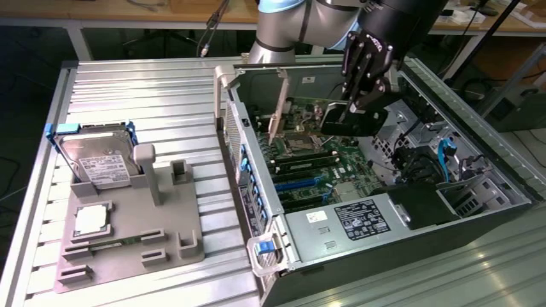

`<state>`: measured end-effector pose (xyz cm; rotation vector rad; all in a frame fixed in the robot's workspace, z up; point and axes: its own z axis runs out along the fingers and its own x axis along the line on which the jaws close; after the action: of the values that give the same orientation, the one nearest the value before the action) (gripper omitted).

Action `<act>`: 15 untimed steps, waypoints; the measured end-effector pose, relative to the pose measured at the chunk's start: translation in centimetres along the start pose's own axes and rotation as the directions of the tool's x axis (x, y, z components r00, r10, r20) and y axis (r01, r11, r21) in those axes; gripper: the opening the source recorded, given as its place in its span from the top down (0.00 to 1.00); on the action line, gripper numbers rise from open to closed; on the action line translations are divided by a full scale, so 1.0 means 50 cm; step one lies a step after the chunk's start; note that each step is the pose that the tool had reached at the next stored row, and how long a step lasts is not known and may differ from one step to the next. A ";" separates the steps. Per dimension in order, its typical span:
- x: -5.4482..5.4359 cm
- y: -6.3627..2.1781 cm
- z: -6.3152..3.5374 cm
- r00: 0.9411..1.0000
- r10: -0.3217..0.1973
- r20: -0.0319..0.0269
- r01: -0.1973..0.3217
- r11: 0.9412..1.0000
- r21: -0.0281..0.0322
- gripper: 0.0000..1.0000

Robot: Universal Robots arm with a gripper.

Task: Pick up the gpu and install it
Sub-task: 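Insert the gpu into the slot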

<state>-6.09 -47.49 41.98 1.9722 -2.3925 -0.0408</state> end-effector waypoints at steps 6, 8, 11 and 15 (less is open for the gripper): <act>-0.003 -0.006 0.001 0.999 -0.051 -0.002 0.051 0.999 0.001 0.73; -0.004 -0.008 0.002 0.997 -0.072 -0.002 0.072 0.997 0.001 0.73; -0.005 -0.010 0.003 0.994 -0.112 -0.004 0.112 0.994 0.001 0.73; -0.006 -0.013 0.004 0.989 -0.150 -0.004 0.150 0.989 0.001 0.73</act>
<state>-5.42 -47.31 41.74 2.1467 -2.2376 -0.0397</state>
